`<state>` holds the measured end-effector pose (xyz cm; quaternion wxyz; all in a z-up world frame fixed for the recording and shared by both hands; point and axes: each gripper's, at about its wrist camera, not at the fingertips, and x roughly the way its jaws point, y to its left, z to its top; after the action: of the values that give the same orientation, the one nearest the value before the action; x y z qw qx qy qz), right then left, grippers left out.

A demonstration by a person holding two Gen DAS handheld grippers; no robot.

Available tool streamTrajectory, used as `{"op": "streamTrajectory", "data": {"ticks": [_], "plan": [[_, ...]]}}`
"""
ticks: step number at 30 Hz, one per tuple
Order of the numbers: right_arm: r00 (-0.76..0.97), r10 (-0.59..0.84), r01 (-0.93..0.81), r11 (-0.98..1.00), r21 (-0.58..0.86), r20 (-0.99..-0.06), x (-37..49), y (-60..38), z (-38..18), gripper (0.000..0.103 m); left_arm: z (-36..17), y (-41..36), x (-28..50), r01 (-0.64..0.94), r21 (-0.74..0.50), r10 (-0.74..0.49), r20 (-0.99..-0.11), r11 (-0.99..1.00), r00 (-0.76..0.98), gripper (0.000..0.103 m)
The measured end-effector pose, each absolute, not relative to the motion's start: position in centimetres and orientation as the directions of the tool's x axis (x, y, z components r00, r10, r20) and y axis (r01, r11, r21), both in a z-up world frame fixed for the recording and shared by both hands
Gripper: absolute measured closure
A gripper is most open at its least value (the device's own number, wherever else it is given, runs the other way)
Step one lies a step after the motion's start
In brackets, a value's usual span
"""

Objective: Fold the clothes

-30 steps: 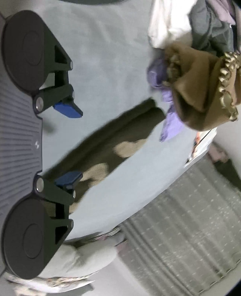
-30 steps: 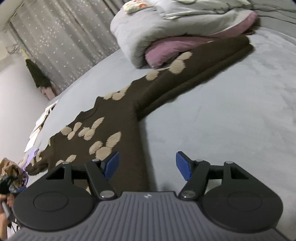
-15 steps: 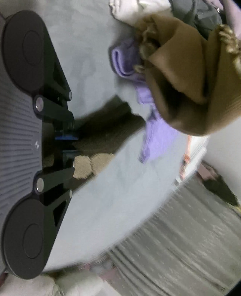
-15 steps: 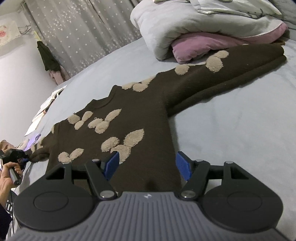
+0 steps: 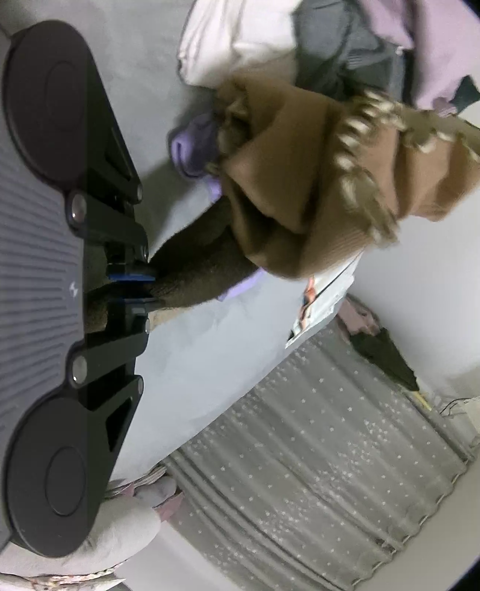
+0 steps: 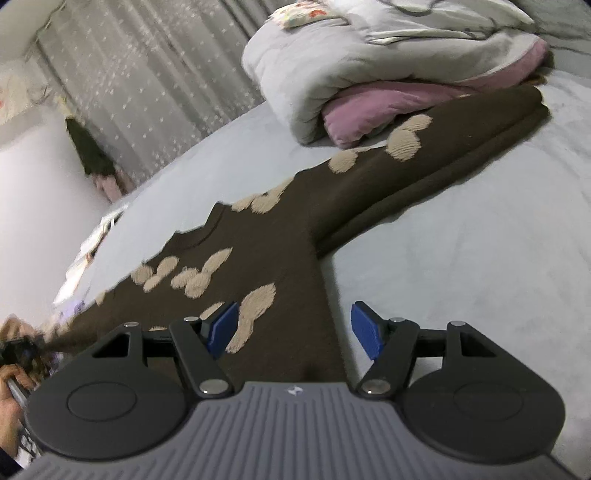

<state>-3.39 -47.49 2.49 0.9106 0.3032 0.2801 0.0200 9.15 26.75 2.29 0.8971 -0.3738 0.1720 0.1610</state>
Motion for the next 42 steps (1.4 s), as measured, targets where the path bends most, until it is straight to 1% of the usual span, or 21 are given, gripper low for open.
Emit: {"op": "streamTrajectory", "data": {"ticks": [2, 6, 8, 10, 12, 13, 14, 17, 20, 22, 23, 24, 25, 26, 29, 32, 34, 35, 38, 41, 42], "plan": [[0.863, 0.178, 0.165, 0.784, 0.598, -0.472, -3.8, -49.5, 2.6, 0.026, 1.3, 27.2, 8.7, -0.402, -0.620, 0.146, -0.421, 0.674, 0.895, 0.095], [0.920, 0.038, 0.300, 0.571, 0.764, -0.389, -4.7, -57.7, 0.8, 0.025, -0.4, 29.3, 8.3, -0.438, -0.693, 0.153, -0.434, 0.573, 0.888, 0.088], [0.929, -0.033, 0.343, 0.456, 0.821, -0.370, -4.7, -61.5, -0.2, 0.025, -0.7, 28.8, 7.5, -0.502, -0.696, 0.172, -0.490, 0.514, 0.855, 0.090], [0.924, -0.089, 0.378, 0.359, 0.853, -0.372, -4.0, -64.7, -1.3, 0.025, 0.0, 27.8, 7.2, -0.494, -0.712, 0.145, -0.493, 0.499, 0.858, 0.088], [0.907, -0.131, 0.419, 0.382, 0.824, -0.401, -2.2, -66.6, -1.4, 0.025, 1.7, 25.5, 7.1, -0.459, -0.695, 0.112, -0.483, 0.554, 0.868, 0.074], [0.897, -0.152, 0.440, 0.399, 0.804, -0.415, -1.2, -67.4, -1.4, 0.025, 2.4, 24.3, 7.2, -0.452, -0.662, 0.106, -0.493, 0.598, 0.863, 0.063], [0.887, -0.173, 0.461, 0.416, 0.784, -0.429, -0.2, -68.2, -1.5, 0.025, 3.1, 23.2, 7.2, -0.451, -0.628, 0.104, -0.509, 0.634, 0.854, 0.058], [0.873, -0.138, 0.475, 0.455, 0.753, -0.467, 3.9, -69.7, -2.0, 0.025, 3.7, 19.1, 6.4, -0.414, -0.586, 0.035, -0.548, 0.697, 0.836, 0.058], [0.861, -0.097, 0.490, 0.422, 0.763, -0.499, 7.8, -70.9, -2.8, 0.025, 3.6, 14.8, 6.4, -0.375, -0.561, -0.032, -0.585, 0.738, 0.810, 0.057], [0.857, -0.087, 0.495, 0.413, 0.765, -0.508, 9.9, -71.1, -3.0, 0.031, 2.8, 11.2, 6.4, -0.312, -0.495, -0.065, -0.606, 0.811, 0.793, 0.056], [0.839, -0.089, 0.518, 0.435, 0.737, -0.537, 11.0, -71.1, -2.9, 0.045, 2.7, 10.0, 6.7, -0.278, -0.455, -0.071, -0.612, 0.846, 0.788, 0.056], [0.821, -0.100, 0.535, 0.476, 0.698, -0.562, 11.5, -70.9, -2.6, 0.069, 2.6, 9.1, 6.9, -0.250, -0.417, -0.066, -0.612, 0.874, 0.788, 0.056], [0.805, -0.115, 0.548, 0.519, 0.656, -0.582, 11.8, -70.6, -2.3, 0.081, 2.3, 8.5, 7.2, -0.230, -0.380, -0.056, -0.610, 0.896, 0.791, 0.055], [0.788, -0.131, 0.559, 0.561, 0.611, -0.601, 12.1, -70.3, -2.0, 0.090, 2.2, 8.0, 7.2, -0.218, -0.356, -0.049, -0.610, 0.908, 0.791, 0.055], [0.852, -0.124, 0.484, 0.558, 0.675, -0.508, 9.6, -71.1, -1.1, 0.092, 2.1, 7.9, 6.9, -0.206, -0.339, -0.047, -0.610, 0.918, 0.791, 0.055], [0.931, -0.131, 0.342, 0.633, 0.694, -0.340, 5.7, -72.0, 1.1, 0.092, 2.6, 8.2, 6.4, -0.216, -0.355, -0.043, -0.597, 0.909, 0.801, 0.053], [0.956, -0.136, 0.278, 0.702, 0.655, -0.260, 3.8, -72.2, 2.1, 0.092, 2.8, 8.3, 6.5, -0.226, -0.357, -0.036, -0.597, 0.907, 0.801, 0.052], [0.953, -0.137, 0.283, 0.722, 0.632, -0.270, 3.6, -72.4, 1.9, 0.092, 3.0, 8.1, 6.6, -0.232, -0.356, -0.032, -0.600, 0.905, 0.799, 0.052], [0.892, -0.090, 0.390, 0.648, 0.655, -0.442, 5.5, -74.0, -2.0, 0.092, 2.3, 8.8, 7.2, -0.262, -0.371, -0.027, -0.619, 0.891, 0.785, 0.052], [0.894, -0.089, 0.405, 0.574, 0.711, -0.438, 5.5, -75.0, -5.5, 0.091, 1.9, 10.7, 7.2, -0.329, -0.409, -0.004, -0.631, 0.851, 0.775, 0.052], [0.897, -0.099, 0.408, 0.562, 0.720, -0.431, 5.4, -75.2, -5.7, 0.090, 1.9, 11.7, 7.1, -0.350, -0.424, 0.005, -0.630, 0.835, 0.777, 0.052]]}}
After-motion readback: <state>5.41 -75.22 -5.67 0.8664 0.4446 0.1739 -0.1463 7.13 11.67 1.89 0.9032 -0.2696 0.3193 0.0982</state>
